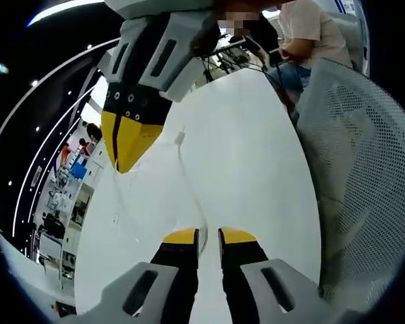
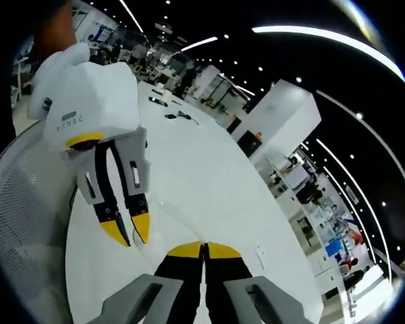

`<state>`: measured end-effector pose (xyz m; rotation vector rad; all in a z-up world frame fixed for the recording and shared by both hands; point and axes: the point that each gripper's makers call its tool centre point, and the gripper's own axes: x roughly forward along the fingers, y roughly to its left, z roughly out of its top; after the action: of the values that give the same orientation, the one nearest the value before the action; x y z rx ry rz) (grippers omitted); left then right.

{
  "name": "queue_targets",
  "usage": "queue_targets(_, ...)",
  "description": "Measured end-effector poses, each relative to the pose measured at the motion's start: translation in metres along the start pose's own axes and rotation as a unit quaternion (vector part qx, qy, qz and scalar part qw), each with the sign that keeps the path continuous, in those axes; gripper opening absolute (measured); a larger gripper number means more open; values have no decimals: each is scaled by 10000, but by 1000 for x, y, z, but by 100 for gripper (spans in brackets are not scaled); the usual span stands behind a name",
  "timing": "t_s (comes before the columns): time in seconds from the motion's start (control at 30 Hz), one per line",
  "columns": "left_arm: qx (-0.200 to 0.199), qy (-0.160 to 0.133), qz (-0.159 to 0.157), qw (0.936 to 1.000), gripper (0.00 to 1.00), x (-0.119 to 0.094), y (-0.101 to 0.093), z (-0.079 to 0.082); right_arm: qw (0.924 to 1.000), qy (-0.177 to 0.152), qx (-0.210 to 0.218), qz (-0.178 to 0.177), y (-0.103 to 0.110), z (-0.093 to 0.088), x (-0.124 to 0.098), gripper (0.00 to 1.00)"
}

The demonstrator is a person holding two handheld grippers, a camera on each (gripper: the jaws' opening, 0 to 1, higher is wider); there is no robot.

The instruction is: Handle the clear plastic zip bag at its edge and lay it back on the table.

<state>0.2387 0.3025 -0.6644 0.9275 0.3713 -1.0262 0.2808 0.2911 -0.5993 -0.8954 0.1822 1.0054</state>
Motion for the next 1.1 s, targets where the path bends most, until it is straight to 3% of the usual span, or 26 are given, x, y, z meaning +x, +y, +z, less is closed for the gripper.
queue_targets(0.47, -188, 197, -319, 9991, 17, 5, -18, -16, 9988, 375, 74, 310, 27, -29, 12, 0)
queue_targets(0.83, -417, 136, -247, 9987, 17, 0, -16, -16, 9964, 669, -75, 519, 41, -44, 19, 0)
queue_targets(1.1, -694, 52, -191, 9974, 17, -10, -18, -18, 9949, 828, 39, 568, 48, -54, 22, 0)
